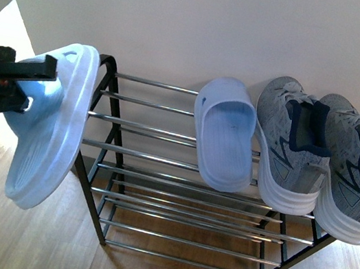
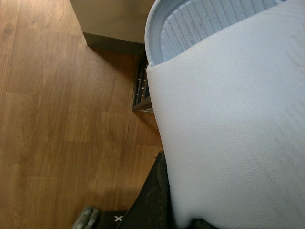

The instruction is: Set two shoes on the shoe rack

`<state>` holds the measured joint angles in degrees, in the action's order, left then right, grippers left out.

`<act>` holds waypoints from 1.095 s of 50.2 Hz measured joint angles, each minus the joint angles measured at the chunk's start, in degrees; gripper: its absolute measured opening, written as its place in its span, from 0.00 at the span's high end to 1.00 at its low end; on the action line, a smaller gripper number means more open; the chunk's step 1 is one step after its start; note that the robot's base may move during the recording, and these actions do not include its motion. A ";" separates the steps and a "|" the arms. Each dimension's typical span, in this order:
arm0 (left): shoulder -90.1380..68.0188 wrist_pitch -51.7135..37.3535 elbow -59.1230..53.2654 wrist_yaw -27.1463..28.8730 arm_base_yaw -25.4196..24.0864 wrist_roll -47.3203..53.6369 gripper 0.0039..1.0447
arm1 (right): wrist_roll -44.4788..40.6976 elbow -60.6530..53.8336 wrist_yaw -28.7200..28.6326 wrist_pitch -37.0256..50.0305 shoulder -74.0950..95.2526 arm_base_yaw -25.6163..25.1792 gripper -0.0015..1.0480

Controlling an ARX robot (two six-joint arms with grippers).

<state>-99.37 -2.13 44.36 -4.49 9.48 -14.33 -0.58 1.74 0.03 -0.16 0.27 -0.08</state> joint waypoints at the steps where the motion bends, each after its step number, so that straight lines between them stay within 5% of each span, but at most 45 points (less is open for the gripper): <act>1: -0.28 0.28 0.46 0.02 0.17 0.52 0.98 | -0.02 0.00 0.00 0.00 0.00 0.00 0.09; 34: -16.96 6.34 20.90 1.64 3.02 24.17 0.98 | 0.00 0.00 0.00 0.00 0.00 0.00 0.09; 55: -22.36 7.50 23.78 1.97 6.67 29.79 0.98 | -0.02 0.00 0.00 0.00 0.00 0.00 0.09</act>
<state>-121.73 5.37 68.14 -2.52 16.14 15.46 -0.60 1.74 0.03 -0.16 0.27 -0.08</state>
